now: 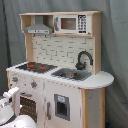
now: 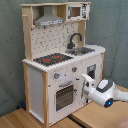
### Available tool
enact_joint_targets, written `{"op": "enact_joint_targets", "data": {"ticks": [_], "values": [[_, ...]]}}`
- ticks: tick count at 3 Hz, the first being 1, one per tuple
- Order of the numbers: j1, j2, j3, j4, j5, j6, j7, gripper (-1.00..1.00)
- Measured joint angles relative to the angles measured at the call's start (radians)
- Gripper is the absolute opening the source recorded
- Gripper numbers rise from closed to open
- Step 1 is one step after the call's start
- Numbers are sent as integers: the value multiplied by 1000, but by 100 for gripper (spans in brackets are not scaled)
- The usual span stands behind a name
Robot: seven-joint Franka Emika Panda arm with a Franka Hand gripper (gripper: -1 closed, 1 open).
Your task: Play with the kitchen
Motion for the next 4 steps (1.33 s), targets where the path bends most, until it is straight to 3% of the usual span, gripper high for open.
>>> {"op": "enact_joint_targets", "data": {"ticks": [1, 2, 3, 4], "values": [[-41, 0, -33, 1, -50, 69, -16, 100], [-71, -5, -33, 15, -88, 125, -83, 100], [-145, -7, -33, 64, -88, 134, -137, 100], [-197, -8, -29, 109, -88, 145, -138, 100]]}}
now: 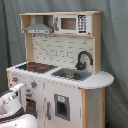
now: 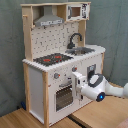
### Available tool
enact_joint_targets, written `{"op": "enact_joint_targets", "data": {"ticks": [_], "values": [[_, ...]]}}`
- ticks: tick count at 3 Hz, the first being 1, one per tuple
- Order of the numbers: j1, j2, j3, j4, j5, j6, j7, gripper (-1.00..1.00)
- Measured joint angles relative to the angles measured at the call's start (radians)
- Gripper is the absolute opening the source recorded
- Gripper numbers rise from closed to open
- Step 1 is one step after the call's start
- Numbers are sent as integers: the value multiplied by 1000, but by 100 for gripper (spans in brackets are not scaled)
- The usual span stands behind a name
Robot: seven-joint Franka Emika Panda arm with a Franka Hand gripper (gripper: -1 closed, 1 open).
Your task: Play with the kitchen
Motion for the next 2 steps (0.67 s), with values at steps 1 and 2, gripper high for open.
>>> {"op": "enact_joint_targets", "data": {"ticks": [1, 2], "values": [[0, 0, 0, 0, 0, 0, 0, -100], [90, 0, 17, -28, 1, -102, 30, -100]]}}
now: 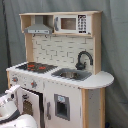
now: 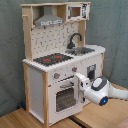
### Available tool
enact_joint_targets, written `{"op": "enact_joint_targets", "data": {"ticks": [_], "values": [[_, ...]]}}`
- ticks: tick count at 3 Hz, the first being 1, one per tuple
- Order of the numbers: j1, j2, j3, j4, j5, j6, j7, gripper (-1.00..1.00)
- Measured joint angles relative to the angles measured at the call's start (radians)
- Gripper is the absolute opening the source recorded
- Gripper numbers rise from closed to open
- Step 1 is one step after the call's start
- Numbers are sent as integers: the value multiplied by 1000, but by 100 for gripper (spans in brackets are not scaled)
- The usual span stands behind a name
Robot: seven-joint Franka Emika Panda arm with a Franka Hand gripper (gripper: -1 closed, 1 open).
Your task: Play with the kitchen
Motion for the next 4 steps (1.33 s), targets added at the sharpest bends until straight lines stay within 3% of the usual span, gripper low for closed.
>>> {"op": "enact_joint_targets", "data": {"ticks": [1, 4], "values": [[48, 17, 21, -1, 3, -89, 13, -100], [147, 47, 76, 46, 148, -332, -36, -100]]}}
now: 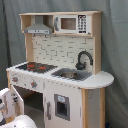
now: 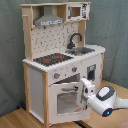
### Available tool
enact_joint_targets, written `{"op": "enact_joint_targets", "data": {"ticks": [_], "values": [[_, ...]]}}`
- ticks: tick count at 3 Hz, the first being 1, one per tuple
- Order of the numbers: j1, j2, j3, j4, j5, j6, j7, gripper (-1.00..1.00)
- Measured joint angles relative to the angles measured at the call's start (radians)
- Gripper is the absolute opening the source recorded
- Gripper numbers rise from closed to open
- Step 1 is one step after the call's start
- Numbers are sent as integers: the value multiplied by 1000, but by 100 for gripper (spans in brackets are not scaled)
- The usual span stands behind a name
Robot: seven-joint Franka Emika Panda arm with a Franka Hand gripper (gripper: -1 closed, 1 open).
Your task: Play with the kitchen
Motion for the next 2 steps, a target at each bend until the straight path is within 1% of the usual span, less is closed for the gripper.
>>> {"op": "enact_joint_targets", "data": {"ticks": [1, 2], "values": [[14, 6, 12, 33, 53, -70, -41, -100], [18, 7, 23, 74, 108, -143, -84, -100]]}}
